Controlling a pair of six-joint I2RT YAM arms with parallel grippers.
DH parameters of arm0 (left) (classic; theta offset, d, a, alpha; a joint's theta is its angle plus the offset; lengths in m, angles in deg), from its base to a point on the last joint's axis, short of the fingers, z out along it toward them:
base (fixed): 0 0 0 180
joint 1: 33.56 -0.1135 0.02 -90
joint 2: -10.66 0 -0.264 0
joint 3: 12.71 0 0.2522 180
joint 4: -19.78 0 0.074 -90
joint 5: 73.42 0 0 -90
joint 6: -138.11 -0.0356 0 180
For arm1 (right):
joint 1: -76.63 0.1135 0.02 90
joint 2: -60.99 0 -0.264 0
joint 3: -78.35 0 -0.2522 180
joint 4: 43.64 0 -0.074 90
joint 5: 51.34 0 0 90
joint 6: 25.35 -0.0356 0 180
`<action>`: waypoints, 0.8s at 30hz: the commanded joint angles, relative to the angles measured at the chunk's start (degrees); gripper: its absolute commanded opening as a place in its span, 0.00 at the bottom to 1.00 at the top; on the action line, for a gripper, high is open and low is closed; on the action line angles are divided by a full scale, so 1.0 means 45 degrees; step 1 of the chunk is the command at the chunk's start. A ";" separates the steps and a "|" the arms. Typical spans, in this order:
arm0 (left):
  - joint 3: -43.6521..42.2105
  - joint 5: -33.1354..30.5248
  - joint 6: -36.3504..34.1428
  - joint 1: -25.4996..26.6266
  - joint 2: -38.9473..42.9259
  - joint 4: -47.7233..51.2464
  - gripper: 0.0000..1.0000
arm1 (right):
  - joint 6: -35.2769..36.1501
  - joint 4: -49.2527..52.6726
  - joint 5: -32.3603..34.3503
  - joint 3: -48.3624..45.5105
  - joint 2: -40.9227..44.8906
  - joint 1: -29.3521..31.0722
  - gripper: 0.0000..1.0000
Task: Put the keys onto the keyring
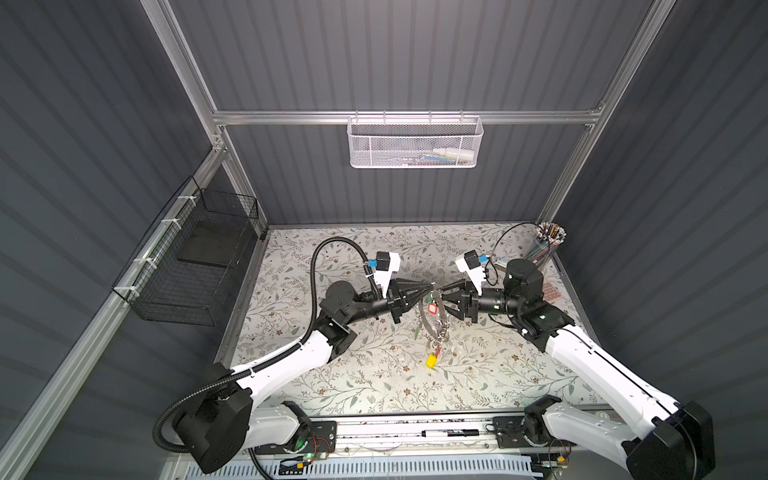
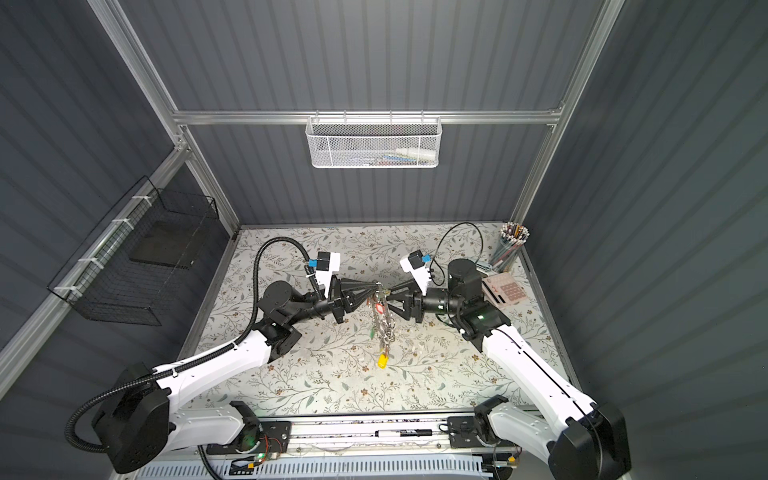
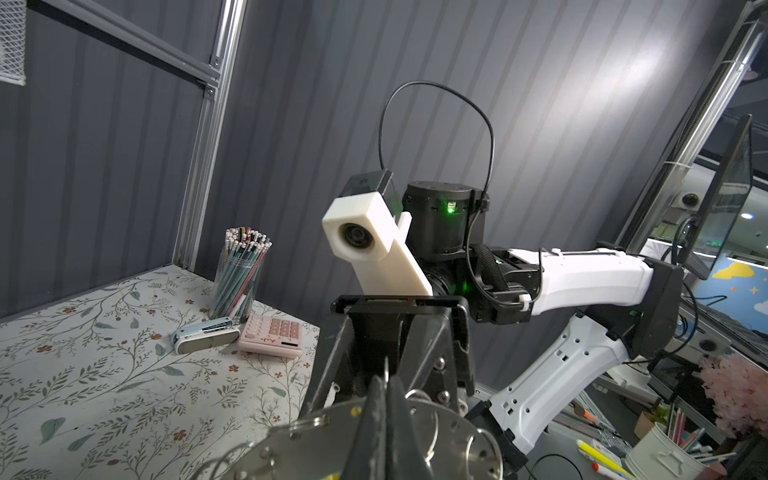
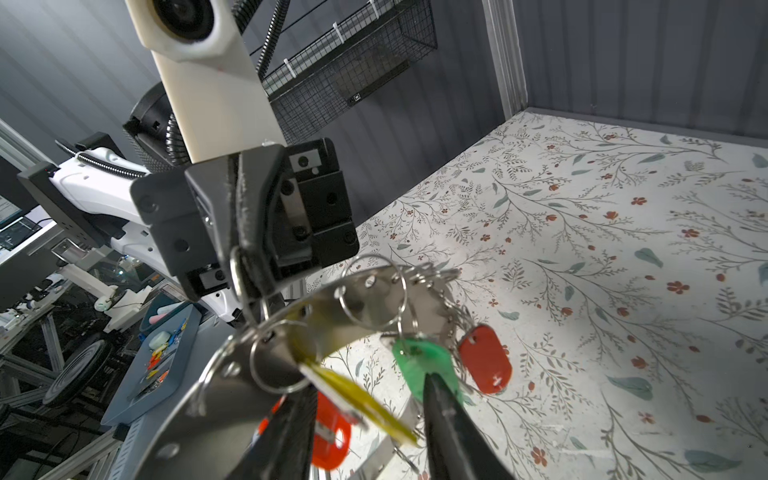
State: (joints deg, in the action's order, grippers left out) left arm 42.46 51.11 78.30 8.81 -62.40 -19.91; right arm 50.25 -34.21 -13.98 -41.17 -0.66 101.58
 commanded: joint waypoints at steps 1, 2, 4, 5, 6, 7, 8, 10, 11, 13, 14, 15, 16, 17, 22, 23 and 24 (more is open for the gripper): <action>-0.0160 -0.0585 0.0315 0.0080 -0.0078 -0.1381 0.00 | -0.0207 -0.0758 -0.0293 0.0270 0.0203 0.0099 0.47; -0.0214 -0.0656 0.0401 0.0086 -0.0140 -0.1513 0.00 | -0.0248 -0.0824 -0.0328 0.0227 0.0179 0.0098 0.47; -0.0368 -0.0843 0.0568 0.0081 -0.0256 -0.1977 0.00 | -0.0322 -0.0910 -0.0372 0.0204 0.0097 0.0109 0.47; -0.0391 -0.0933 0.0594 0.0086 -0.0283 -0.2044 0.00 | -0.0334 -0.0962 -0.0379 0.0189 0.0072 0.0115 0.46; -0.0397 -0.1040 0.0595 0.0113 -0.0322 -0.2079 0.00 | -0.0393 -0.1041 -0.0400 0.0195 0.0038 0.0127 0.46; -0.0426 -0.1101 0.0610 0.0138 -0.0375 -0.2149 0.00 | -0.0437 -0.1103 -0.0420 0.0166 0.0009 0.0121 0.45; -0.0432 -0.1138 0.0610 0.0172 -0.0431 -0.2248 0.00 | -0.0435 -0.1125 -0.0421 0.0196 0.0008 0.0130 0.44; -0.0451 -0.1128 0.0748 0.0190 -0.0557 -0.2485 0.00 | -0.0435 -0.1111 -0.0399 0.0223 -0.0011 0.0127 0.40; -0.0497 -0.1110 0.0812 0.0194 -0.0608 -0.2623 0.00 | -0.0399 -0.1073 -0.0406 0.0252 -0.0026 0.0135 0.39; -0.0511 -0.1022 0.0943 0.0177 -0.0731 -0.2868 0.00 | -0.0358 -0.0986 -0.0412 0.0316 -0.0070 0.0135 0.34; -0.0489 -0.0961 0.0965 0.0191 -0.0762 -0.2874 0.00 | -0.0328 -0.0886 -0.0410 0.0355 -0.0106 0.0128 0.30; -0.0491 -0.0938 0.0954 0.0181 -0.0750 -0.2853 0.00 | -0.0252 -0.0735 -0.0411 0.0403 -0.0138 0.0139 0.27; -0.0498 -0.0928 0.0918 0.0192 -0.0693 -0.2813 0.00 | -0.0207 -0.0613 -0.0410 0.0428 -0.0162 0.0139 0.25; -0.0510 -0.0943 0.0860 0.0193 -0.0636 -0.2764 0.00 | -0.0145 -0.0548 -0.0406 0.0427 -0.0168 0.0124 0.24; -0.0529 -0.1045 0.0319 0.0175 -0.0122 -0.1830 0.00 | 0.0027 -0.0264 -0.0169 0.0321 -0.0131 0.0139 0.15; -0.0530 -0.1072 0.0169 0.0183 0.0024 -0.1627 0.00 | 0.0067 -0.0174 -0.0105 0.0302 -0.0114 0.0135 0.13; -0.0531 -0.1104 0.0018 0.0177 0.0163 -0.1403 0.00 | 0.0135 -0.0062 -0.0041 0.0311 -0.0091 0.0133 0.11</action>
State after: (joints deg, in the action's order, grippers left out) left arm 39.79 46.54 80.95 9.18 -64.67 -25.94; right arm 49.73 -35.55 -14.66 -41.08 -1.12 101.84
